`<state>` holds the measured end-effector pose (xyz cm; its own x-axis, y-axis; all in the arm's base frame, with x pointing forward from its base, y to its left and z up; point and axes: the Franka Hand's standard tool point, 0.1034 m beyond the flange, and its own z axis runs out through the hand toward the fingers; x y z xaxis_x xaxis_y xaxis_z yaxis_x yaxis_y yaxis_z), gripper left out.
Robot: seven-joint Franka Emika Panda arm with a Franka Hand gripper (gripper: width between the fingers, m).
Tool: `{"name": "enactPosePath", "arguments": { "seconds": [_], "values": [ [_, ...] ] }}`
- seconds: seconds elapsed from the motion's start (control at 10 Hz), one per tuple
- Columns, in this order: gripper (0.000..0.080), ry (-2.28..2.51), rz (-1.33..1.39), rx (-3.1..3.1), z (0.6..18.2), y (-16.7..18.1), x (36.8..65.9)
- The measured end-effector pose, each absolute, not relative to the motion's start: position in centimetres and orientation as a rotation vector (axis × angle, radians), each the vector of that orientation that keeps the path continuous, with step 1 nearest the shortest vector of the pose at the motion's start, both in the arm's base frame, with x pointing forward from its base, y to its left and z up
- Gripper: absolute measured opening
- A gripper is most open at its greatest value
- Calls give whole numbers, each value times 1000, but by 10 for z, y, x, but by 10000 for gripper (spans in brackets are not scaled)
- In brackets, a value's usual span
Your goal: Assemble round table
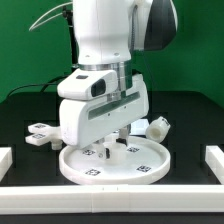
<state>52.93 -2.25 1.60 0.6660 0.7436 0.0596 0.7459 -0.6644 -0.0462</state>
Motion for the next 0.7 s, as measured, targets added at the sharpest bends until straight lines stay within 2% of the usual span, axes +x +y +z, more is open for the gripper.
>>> {"name": "enactPosePath", "arguments": {
  "seconds": [0.4, 0.7],
  "values": [
    [406, -1257, -55, -2806, 16, -21, 530],
    [407, -1297, -78, -2776, 16, 11, 545]
  ]
}}
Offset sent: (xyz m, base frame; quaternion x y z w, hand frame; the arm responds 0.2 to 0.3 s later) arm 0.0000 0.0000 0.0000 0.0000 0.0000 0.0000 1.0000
